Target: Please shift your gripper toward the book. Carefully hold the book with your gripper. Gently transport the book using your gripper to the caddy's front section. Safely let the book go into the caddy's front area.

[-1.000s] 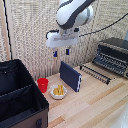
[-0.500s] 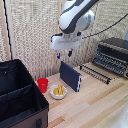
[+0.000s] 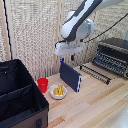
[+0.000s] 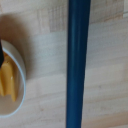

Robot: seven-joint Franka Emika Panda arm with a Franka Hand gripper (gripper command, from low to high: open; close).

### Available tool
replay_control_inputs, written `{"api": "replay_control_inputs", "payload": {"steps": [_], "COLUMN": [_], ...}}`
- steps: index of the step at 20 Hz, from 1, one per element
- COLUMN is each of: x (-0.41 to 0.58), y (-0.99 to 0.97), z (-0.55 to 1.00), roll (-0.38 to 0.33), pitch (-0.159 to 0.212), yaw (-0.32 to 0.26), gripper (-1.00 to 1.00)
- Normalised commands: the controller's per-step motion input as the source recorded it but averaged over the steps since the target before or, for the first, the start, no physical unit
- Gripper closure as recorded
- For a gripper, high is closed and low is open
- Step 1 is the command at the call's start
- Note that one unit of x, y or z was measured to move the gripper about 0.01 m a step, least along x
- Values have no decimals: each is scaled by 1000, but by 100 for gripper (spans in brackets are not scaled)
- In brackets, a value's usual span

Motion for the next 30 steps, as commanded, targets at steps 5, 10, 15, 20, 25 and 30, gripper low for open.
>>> {"api": "replay_control_inputs", "payload": {"steps": [5,10,15,20,25,30], "x": [246,202,103,23,-26,-7], "y": [-323,-231,-137,-6,0,10], "z": [-303,-315,-191,-147,-173,-83], "roll": [48,39,4,-3,-2,0], "pitch": [20,83,157,78,-1,-3], "yaw": [0,-11,-20,-40,-43,-4], "gripper": [-100,-100,100,100,100,100]}}
